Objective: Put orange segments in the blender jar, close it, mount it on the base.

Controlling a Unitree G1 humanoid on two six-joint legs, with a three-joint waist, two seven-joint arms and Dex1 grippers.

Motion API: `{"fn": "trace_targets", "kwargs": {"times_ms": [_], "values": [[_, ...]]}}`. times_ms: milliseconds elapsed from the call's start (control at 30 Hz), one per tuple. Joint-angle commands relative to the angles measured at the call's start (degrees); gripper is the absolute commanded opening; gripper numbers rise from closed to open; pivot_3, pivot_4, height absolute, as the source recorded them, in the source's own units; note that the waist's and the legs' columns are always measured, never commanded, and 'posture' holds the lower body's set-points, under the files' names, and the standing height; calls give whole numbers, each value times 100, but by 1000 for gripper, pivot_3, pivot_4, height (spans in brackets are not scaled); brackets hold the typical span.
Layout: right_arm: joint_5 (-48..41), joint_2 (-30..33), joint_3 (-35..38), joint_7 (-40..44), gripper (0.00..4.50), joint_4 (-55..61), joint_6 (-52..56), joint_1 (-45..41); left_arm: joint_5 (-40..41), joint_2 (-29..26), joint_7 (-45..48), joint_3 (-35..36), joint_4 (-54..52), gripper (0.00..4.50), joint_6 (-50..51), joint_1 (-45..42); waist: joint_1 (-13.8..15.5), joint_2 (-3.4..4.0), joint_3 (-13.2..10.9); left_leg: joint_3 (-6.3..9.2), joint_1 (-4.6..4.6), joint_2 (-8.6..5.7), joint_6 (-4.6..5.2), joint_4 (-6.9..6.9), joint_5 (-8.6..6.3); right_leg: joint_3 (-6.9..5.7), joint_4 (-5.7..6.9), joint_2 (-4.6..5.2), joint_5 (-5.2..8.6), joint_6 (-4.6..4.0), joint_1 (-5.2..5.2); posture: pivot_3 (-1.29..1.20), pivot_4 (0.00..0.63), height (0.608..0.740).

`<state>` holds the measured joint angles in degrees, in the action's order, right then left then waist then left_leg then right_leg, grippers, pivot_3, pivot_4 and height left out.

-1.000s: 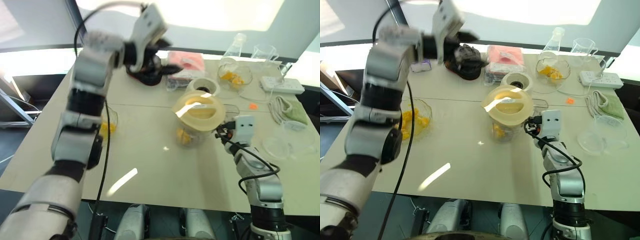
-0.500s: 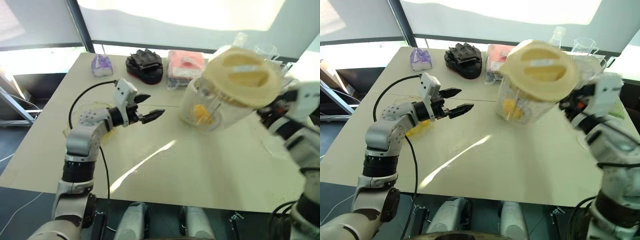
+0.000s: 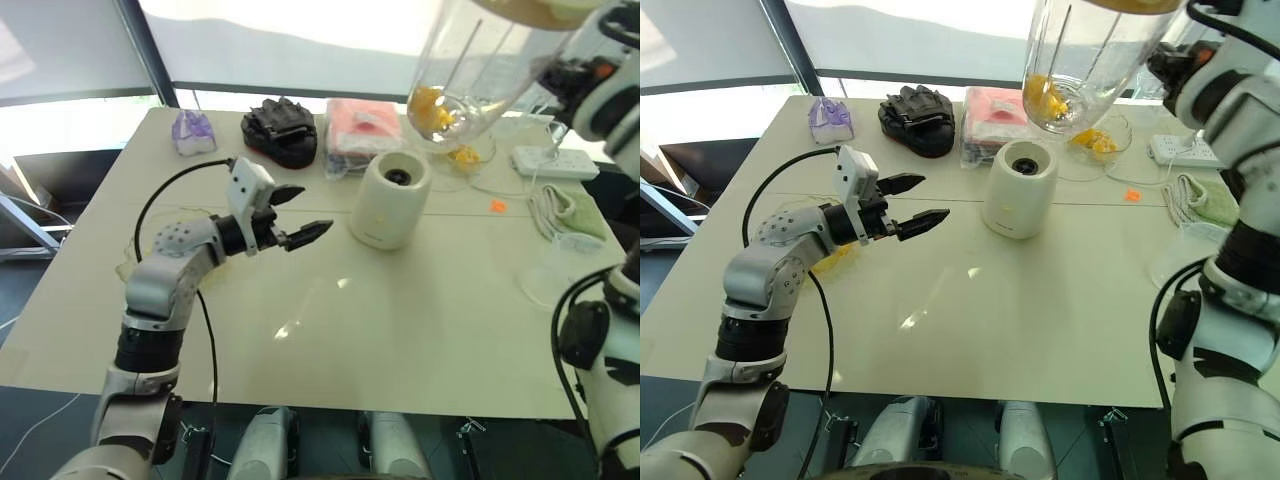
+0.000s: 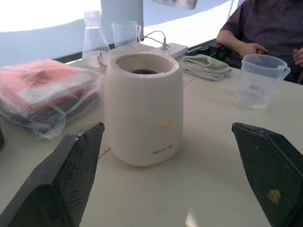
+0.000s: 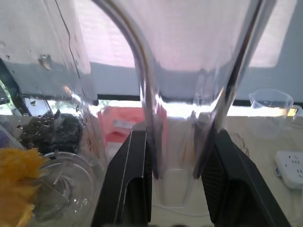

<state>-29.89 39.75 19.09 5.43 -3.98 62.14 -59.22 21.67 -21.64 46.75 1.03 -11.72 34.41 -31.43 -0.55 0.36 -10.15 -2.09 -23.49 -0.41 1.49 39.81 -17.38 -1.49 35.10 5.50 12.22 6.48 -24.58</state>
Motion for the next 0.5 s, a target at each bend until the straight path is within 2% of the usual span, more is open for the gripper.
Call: {"fn": "trace_targets", "kwargs": {"times_ms": [33,233,500], "values": [[222,-27,-197,332,837,-409,-536,-347,105,-63,-156,86,-313,4480,-125,44,-3,0,0,-1,-1,0,0,-3,0,0,-2,0,0,0,-1,0,150,740],[528,-118,-638,842,837,-1148,-904,-454,203,-142,-371,191,-456,4480,-120,158,-6,1,-2,-4,-2,-1,0,-25,0,-1,-2,0,0,1,-7,0,150,740],[831,-329,-732,890,837,-1359,-1032,-315,298,-175,-691,211,-627,4480,-117,292,-9,1,-2,-3,-1,0,-5,-27,3,-3,-2,0,0,2,-8,0,150,740]]}}
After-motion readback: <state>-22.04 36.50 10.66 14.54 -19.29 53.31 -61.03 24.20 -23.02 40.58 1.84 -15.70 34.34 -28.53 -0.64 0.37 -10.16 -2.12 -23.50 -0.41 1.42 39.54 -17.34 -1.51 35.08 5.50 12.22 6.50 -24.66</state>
